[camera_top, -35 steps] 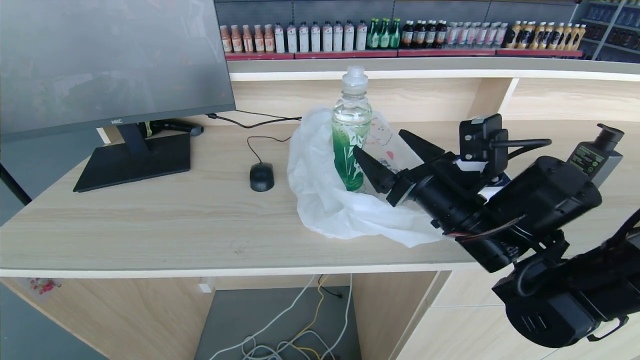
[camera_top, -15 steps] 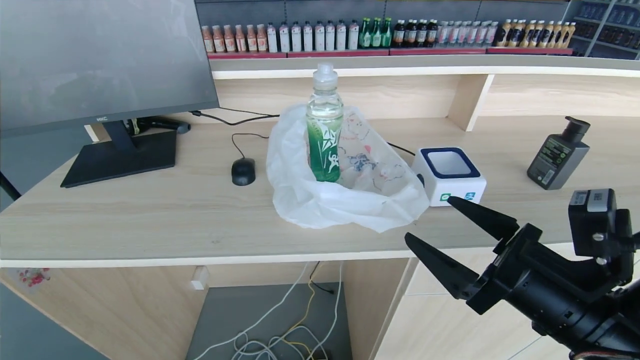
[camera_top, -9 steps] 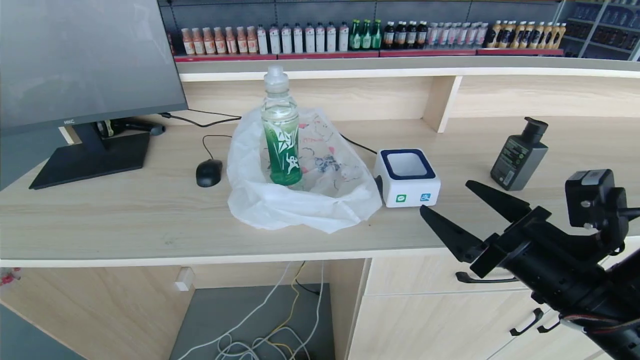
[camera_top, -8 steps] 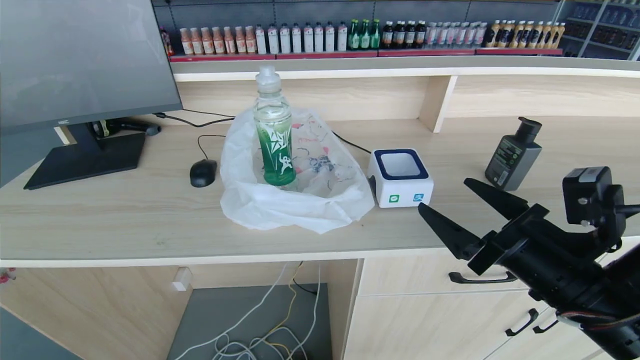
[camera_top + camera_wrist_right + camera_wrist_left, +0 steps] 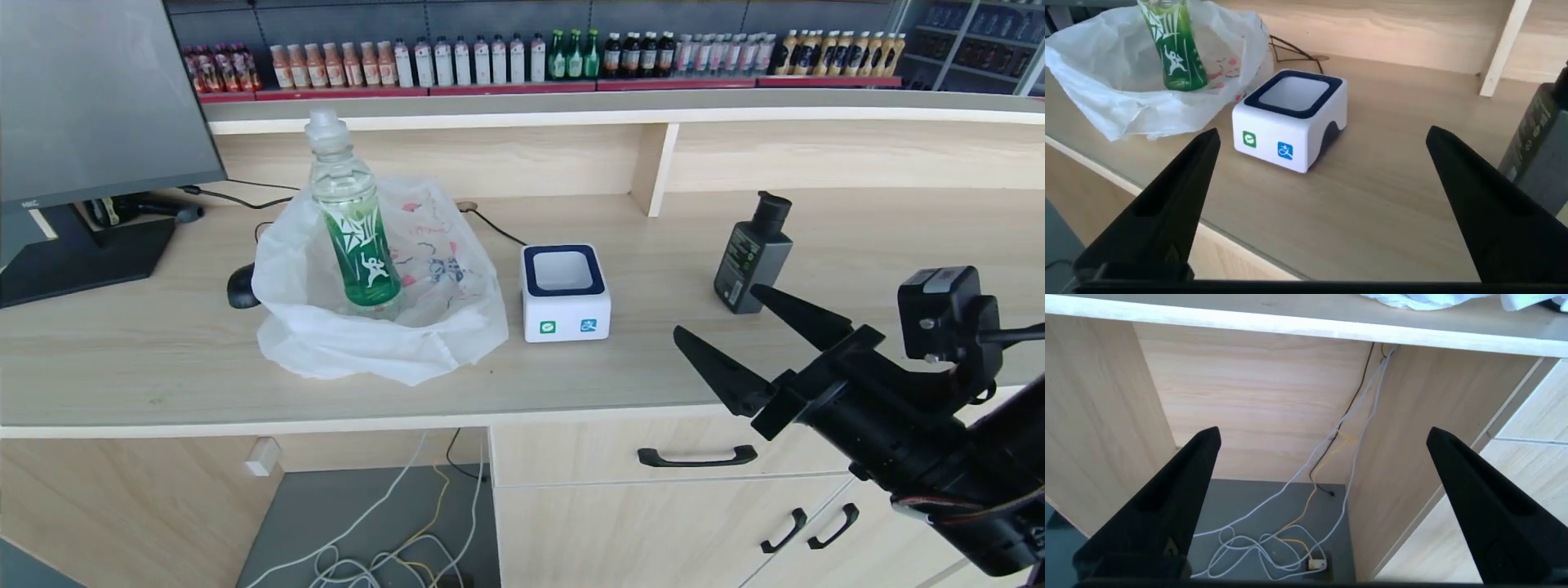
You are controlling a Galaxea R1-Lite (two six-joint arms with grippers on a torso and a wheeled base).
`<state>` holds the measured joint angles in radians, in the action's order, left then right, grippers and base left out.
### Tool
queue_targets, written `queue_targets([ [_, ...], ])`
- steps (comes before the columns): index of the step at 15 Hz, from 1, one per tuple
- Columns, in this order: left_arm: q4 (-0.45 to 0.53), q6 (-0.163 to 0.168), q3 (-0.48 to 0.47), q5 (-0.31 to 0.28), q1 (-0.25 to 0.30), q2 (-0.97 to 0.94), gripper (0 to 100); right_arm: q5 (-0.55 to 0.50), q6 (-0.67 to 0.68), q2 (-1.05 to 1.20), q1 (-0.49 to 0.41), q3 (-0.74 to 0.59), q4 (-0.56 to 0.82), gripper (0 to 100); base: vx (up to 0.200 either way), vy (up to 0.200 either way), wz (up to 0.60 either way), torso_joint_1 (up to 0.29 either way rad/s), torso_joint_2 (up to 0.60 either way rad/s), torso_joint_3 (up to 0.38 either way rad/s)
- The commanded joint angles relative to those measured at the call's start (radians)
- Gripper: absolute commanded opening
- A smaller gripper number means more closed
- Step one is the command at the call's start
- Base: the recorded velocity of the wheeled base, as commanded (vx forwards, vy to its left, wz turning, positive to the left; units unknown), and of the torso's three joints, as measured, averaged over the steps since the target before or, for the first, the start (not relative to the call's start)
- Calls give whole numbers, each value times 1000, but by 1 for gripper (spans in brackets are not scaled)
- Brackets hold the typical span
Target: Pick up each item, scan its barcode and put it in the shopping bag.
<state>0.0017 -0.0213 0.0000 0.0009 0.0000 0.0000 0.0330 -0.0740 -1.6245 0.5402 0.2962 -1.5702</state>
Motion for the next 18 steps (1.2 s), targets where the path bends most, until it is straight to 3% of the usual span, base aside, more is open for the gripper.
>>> queue_targets([
  [1,0,0,0,1,0,2,100,1,0,-14,-13,1,-1,100,0,-200,0,-2,7,2],
  [5,0,0,0,-1,0,0,100,1,0,-46,-14,46,-1,100,0,-200,0,2,4,0],
  [11,0,1,0,-1,0,0,100,1,-3,-98,-22,101,-1,100,0,0,0,0,0,0],
  [15,-2,6,0,-1,0,0,100,5,69,-94,-83,139,-1,100,0,0,0,0,0,0],
  [18,-2,6,0,-1,0,0,100,8,77,-97,-158,238,81,100,0,0,0,0,0,0],
])
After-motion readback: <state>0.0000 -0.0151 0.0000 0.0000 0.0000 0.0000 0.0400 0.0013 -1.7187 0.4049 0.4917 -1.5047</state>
